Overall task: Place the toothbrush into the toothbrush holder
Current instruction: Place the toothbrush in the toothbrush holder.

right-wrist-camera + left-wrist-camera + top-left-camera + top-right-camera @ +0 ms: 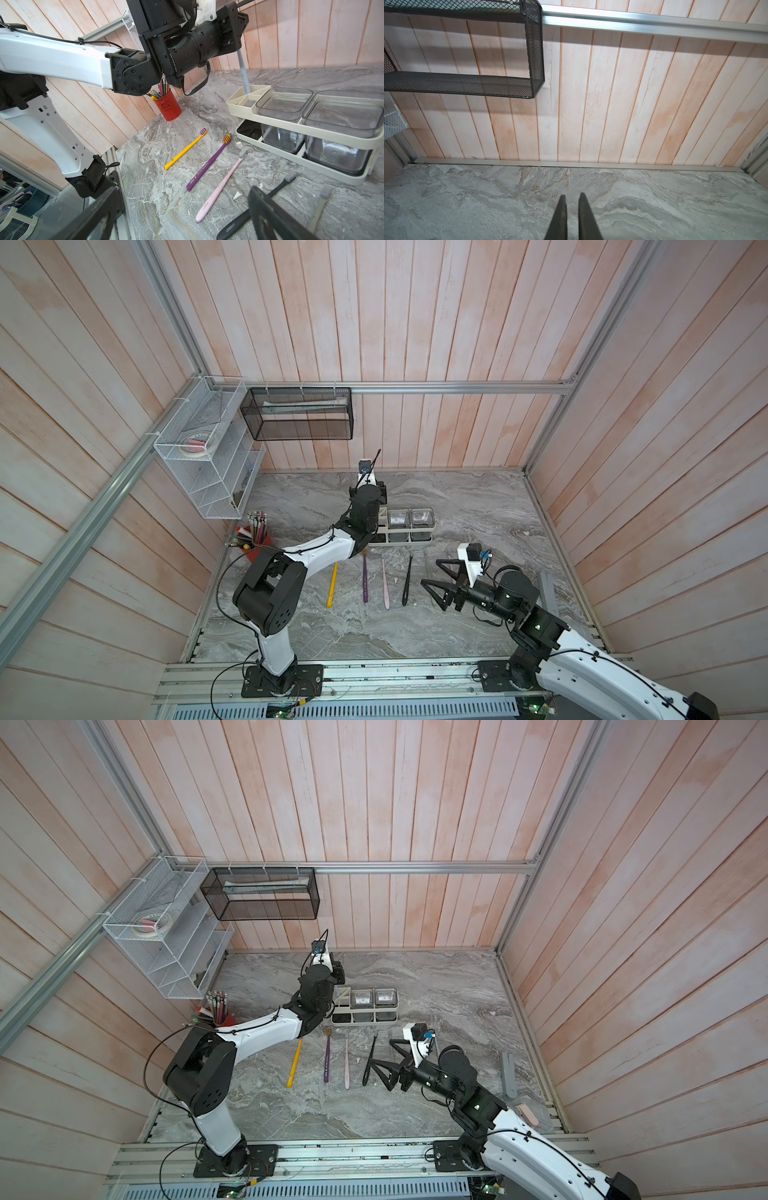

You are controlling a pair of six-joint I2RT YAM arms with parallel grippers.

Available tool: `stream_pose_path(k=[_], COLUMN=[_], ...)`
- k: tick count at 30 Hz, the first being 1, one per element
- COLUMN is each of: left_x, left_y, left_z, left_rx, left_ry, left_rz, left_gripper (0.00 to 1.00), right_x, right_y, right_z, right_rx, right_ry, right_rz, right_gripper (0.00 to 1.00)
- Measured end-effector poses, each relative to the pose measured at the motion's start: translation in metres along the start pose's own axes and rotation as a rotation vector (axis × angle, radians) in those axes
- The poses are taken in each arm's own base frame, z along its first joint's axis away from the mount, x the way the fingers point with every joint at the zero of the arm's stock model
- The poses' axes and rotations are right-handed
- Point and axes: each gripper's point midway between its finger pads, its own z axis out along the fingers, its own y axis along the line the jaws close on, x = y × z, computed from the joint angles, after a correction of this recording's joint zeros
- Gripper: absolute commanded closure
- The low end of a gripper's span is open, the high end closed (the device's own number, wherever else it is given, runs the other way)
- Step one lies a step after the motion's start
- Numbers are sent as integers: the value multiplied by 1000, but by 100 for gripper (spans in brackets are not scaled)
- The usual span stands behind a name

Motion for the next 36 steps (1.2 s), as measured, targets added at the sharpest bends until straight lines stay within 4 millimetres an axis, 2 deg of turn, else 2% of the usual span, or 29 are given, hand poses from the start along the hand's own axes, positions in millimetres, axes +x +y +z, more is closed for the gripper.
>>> stream_pose_path(k=[14, 24, 36], left_x=[9, 40, 54], left_y=[-5, -8, -14], left_z=[-2, -1, -3], left_rx=[13, 13, 18], left_ry=[-12, 31, 34], left_rz=[-7, 23, 39], left_gripper=[100, 100, 100], right_x=[9, 22, 27], right_y=[-2, -7, -6], right_z=[3, 4, 4], right_rx=[-13, -13, -31], right_ry=[15, 33, 29], right_rz=[6, 18, 24], right_gripper=[2, 2, 2])
